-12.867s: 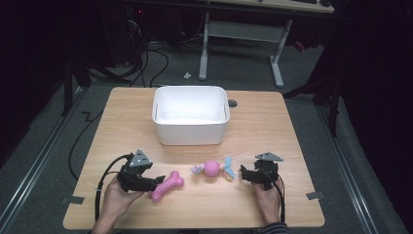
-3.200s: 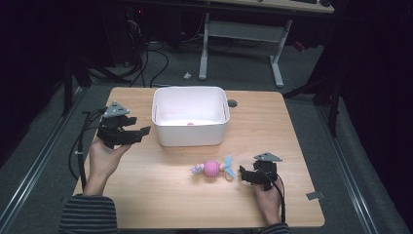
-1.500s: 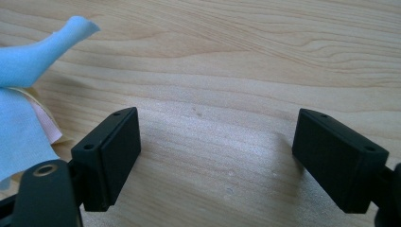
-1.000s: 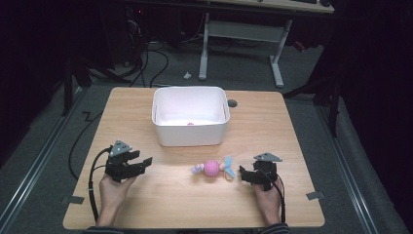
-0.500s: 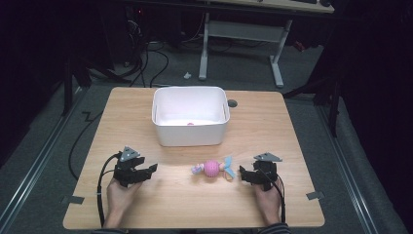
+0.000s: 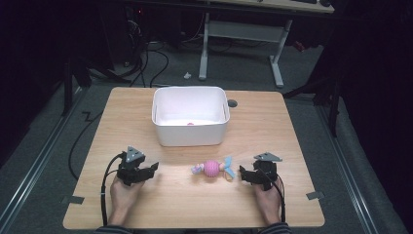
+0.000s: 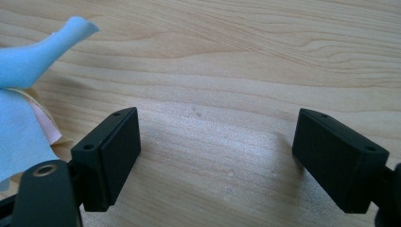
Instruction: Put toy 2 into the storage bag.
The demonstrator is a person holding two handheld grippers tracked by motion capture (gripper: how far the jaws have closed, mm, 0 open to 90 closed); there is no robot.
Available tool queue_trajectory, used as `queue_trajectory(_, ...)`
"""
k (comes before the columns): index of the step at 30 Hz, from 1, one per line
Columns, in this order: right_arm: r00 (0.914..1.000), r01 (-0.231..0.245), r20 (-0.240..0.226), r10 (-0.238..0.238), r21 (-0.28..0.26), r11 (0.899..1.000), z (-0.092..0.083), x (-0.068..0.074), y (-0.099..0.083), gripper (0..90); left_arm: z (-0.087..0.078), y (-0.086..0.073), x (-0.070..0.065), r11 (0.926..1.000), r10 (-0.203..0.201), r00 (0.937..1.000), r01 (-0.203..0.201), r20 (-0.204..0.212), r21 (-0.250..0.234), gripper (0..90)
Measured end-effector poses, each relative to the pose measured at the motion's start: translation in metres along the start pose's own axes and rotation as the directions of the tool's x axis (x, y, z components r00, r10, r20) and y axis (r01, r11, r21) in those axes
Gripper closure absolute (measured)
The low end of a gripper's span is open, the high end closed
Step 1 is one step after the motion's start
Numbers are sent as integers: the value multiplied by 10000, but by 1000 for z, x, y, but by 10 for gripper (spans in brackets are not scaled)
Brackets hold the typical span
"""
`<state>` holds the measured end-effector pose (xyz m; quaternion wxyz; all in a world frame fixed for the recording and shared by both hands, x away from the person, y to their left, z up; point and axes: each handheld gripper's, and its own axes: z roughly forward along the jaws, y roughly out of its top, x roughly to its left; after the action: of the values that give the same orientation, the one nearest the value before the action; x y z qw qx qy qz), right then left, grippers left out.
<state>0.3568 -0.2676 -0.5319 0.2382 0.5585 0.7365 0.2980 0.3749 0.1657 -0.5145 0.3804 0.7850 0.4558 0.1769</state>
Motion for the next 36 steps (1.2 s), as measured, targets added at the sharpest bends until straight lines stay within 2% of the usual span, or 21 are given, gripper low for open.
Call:
queue_trajectory(9, 10000, -47, 44, 47, 31, 10000, 0, 0, 0, 146, 7, -2, -2, 9996, 200, 9995, -195, -231, 223, 385)
queue_trajectory(13, 9999, 96, -97, -96, 29, 9999, -1, -2, -1, 146, 12, -3, -2, 9993, 178, 9995, -169, -270, 345, 382)
queue_trajectory(17, 9999, 95, -96, -95, 12, 10000, -1, -1, -1, 150, 14, -4, -4, 9982, 422, 9984, -406, -369, 440, 379)
queue_trajectory(21, 9995, 231, -211, -231, 13, 9997, -1, -3, -1, 151, 20, -6, -3, 9972, 456, 9983, -433, -370, 610, 368)
queue_trajectory(25, 9993, 212, -298, -211, 24, 9998, -2, -3, -2, 172, 22, -9, -1, 9987, 456, 9985, -449, -308, 227, 335)
queue_trajectory(28, 9991, 263, -318, -263, 2, 9997, -3, -4, -1, 214, 22, -9, -1, 9989, 402, 9983, -392, -432, 240, 317)
queue_trajectory(31, 9982, 187, -568, -186, 17, 9998, -6, -6, -1, 228, 22, -9, -1, 9990, 381, 9984, -371, -426, 241, 304)
queue_trajectory(36, 9951, 493, -846, -507, -180, 9986, -23, -2, 0, 234, 22, -9, -1, 9990, 376, 9984, -365, -412, 253, 298)
